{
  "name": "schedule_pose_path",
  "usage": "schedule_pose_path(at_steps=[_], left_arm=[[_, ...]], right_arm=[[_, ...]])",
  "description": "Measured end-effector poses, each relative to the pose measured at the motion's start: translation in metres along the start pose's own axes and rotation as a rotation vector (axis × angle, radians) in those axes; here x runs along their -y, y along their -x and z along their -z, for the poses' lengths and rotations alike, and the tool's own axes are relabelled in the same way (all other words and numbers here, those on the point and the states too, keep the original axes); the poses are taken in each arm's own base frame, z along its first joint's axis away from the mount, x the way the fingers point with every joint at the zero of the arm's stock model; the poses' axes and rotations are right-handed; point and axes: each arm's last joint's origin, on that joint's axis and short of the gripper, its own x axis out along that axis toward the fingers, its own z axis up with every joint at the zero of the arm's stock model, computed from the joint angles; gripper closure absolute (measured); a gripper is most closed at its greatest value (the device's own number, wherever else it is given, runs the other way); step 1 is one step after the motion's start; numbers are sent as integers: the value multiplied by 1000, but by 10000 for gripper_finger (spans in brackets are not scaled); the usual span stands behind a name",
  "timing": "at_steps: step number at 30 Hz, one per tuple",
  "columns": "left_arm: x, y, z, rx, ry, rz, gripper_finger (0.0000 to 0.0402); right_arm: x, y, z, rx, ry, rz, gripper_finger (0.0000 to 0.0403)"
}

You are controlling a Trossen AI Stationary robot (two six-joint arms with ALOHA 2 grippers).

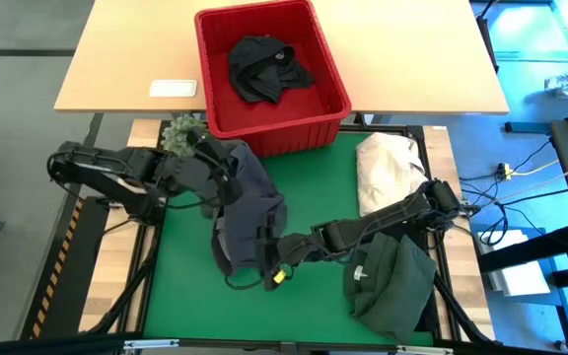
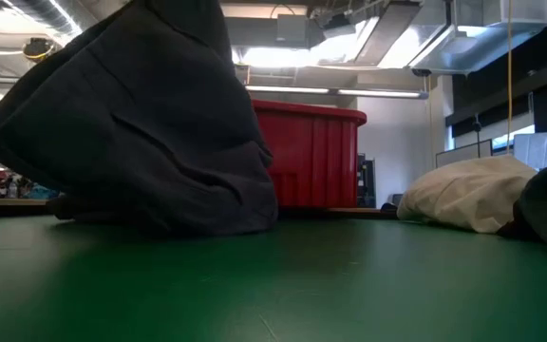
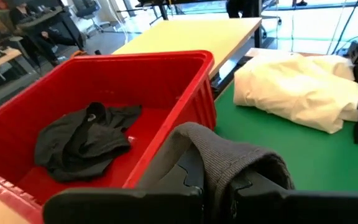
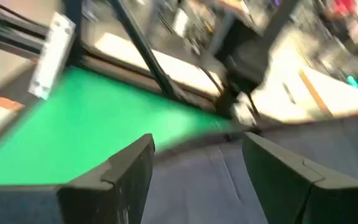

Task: Fold laundry
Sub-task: Fold the gray pants

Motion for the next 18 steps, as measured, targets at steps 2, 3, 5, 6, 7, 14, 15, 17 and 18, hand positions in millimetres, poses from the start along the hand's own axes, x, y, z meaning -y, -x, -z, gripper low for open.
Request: schedule_pose_path(at_steps=[2, 3, 5, 6, 7, 14, 15, 17, 18], left_arm=[[1, -2, -1, -2, 5, 22, 401], [3, -2, -2, 6, 5, 39, 401], [7, -2, -6, 31, 1, 82, 401], [9, -1, -8, 44, -5, 116, 401], [11, -1, -10, 60, -3, 147, 401], [16, 3, -12, 92, -19, 173, 401], [16, 3, -12, 91, -19, 173, 401], [16, 3, -12, 91, -19, 172, 401], [16, 3, -12, 92, -19, 170, 401]], right_arm=[[-3, -1, -4, 62, 26, -44, 157], [-5, -2, -6, 93, 34, -59, 157], [-9, -5, -5, 103, 42, -67, 157], [-11, -9, -3, 114, 42, -67, 157], [-12, -11, -1, 115, 44, -67, 157], [-21, -30, 30, -41, 89, -77, 157], [-23, -32, 33, -55, 94, -72, 157], [-26, -34, 39, -93, 109, -70, 157], [-27, -37, 41, -88, 109, -68, 157]])
